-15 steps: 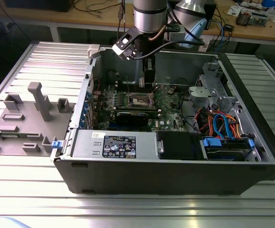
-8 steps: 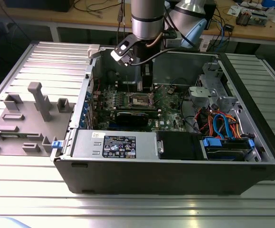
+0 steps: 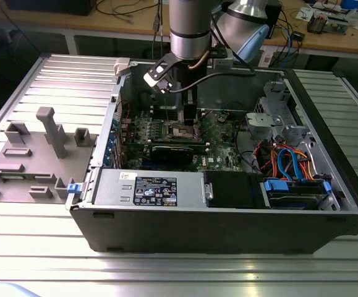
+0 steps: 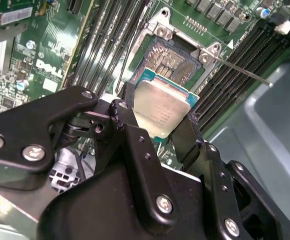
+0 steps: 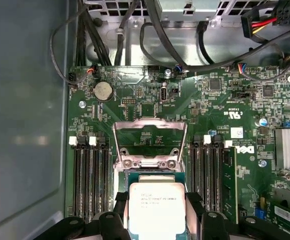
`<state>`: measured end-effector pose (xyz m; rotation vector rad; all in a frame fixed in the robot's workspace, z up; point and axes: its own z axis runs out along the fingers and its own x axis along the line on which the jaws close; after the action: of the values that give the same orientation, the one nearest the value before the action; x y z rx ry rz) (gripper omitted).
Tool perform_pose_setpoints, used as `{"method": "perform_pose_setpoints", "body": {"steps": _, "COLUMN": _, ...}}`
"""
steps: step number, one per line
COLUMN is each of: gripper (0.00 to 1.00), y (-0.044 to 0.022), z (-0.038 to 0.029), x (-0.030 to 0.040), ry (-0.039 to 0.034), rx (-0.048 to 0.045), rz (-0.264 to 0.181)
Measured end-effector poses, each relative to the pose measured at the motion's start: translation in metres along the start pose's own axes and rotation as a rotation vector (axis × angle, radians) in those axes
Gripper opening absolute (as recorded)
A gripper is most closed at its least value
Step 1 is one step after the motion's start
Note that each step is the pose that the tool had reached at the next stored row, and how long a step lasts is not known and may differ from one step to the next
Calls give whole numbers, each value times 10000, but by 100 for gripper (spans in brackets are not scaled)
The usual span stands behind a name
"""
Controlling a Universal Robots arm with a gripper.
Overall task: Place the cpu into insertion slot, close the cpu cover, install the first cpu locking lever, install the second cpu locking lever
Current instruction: 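Place the cpu into insertion slot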
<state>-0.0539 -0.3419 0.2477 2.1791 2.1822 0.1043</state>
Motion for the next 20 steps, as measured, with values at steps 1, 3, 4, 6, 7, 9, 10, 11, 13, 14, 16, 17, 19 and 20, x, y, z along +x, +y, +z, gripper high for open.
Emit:
{"method": "perform_pose_setpoints", "body": {"steps": 1, "gripper": 54, "y": -4, "z": 7, "x": 0, "ry": 0, "rx": 1, "rz": 0}}
{"method": "perform_pose_setpoints", "body": {"steps": 3, "gripper": 54, "y": -7, "z": 22, "x": 0, "ry": 18, "rx": 1, "rz": 0}}
{"method": "perform_pose_setpoints", "body": {"steps": 4, "gripper": 54, "y": -8, "z": 24, "x": -1, "ry": 22, "rx": 2, "rz": 1}}
{"method": "perform_pose_setpoints", "body": {"steps": 6, "gripper": 54, "y": -9, "z": 26, "x": 0, "ry": 23, "rx": 2, "rz": 2}}
{"method": "perform_pose_setpoints", "body": {"steps": 7, "gripper": 54, "y": -9, "z": 27, "x": 0, "ry": 24, "rx": 1, "rz": 2}}
{"method": "perform_pose_setpoints", "body": {"steps": 9, "gripper": 54, "y": -9, "z": 27, "x": 0, "ry": 24, "rx": 2, "rz": 2}}
{"method": "perform_pose_setpoints", "body": {"steps": 10, "gripper": 54, "y": -9, "z": 27, "x": 0, "ry": 24, "rx": 1, "rz": 2}}
{"method": "perform_pose_setpoints", "body": {"steps": 11, "gripper": 54, "y": -9, "z": 32, "x": 0, "ry": 28, "rx": -1, "rz": 2}}
{"method": "perform_pose_setpoints", "body": {"steps": 13, "gripper": 54, "y": -12, "z": 56, "x": 1, "ry": 20, "rx": -3, "rz": 2}}
{"method": "perform_pose_setpoints", "body": {"steps": 14, "gripper": 54, "y": -14, "z": 79, "x": 2, "ry": 21, "rx": -6, "rz": 2}}
{"method": "perform_pose_setpoints", "body": {"steps": 16, "gripper": 54, "y": -21, "z": 115, "x": 4, "ry": 21, "rx": -8, "rz": -8}}
{"method": "perform_pose_setpoints", "body": {"steps": 17, "gripper": 54, "y": -24, "z": 131, "x": 3, "ry": 23, "rx": -9, "rz": -38}}
{"method": "perform_pose_setpoints", "body": {"steps": 19, "gripper": 54, "y": -36, "z": 167, "x": 3, "ry": 31, "rx": -9, "rz": -193}}
{"method": "perform_pose_setpoints", "body": {"steps": 20, "gripper": 54, "y": -50, "z": 181, "x": 4, "ry": 33, "rx": -13, "rz": -204}}
